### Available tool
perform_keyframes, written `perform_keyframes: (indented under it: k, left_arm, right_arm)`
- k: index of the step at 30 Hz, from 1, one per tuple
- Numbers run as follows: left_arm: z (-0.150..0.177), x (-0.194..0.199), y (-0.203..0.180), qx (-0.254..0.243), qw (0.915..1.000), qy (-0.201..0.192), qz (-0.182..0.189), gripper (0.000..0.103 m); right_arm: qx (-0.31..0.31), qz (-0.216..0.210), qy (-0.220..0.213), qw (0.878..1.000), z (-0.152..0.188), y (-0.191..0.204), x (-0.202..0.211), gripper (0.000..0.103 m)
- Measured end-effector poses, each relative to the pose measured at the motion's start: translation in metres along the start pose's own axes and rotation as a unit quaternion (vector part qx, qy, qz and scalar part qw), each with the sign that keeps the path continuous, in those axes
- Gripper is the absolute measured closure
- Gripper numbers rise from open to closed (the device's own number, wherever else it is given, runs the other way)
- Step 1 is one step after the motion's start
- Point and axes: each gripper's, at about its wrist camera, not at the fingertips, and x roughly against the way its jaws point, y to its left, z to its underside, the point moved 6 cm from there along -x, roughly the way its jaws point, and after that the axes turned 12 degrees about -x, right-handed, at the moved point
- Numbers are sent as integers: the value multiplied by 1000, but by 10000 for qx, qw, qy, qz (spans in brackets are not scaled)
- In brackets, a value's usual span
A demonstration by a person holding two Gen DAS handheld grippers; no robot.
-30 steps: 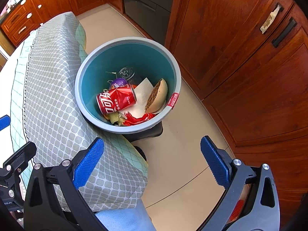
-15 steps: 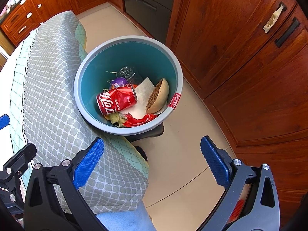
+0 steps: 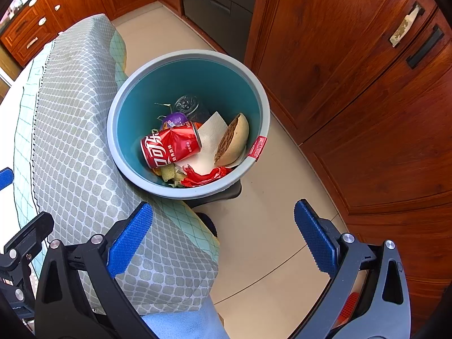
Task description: Collect trash
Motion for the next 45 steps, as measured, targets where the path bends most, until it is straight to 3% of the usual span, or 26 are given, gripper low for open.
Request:
perform_keyframes:
  k: [18, 45]
  left_arm:
    - [-1, -4, 3, 71, 9999, 45, 90, 4]
    - [1, -2, 13, 216, 9993, 69, 284, 4]
  right_arm:
    - [14, 75, 88, 9999, 3, 6, -7, 7]
    - [-13, 207, -22, 9998, -5, -4, 16, 7]
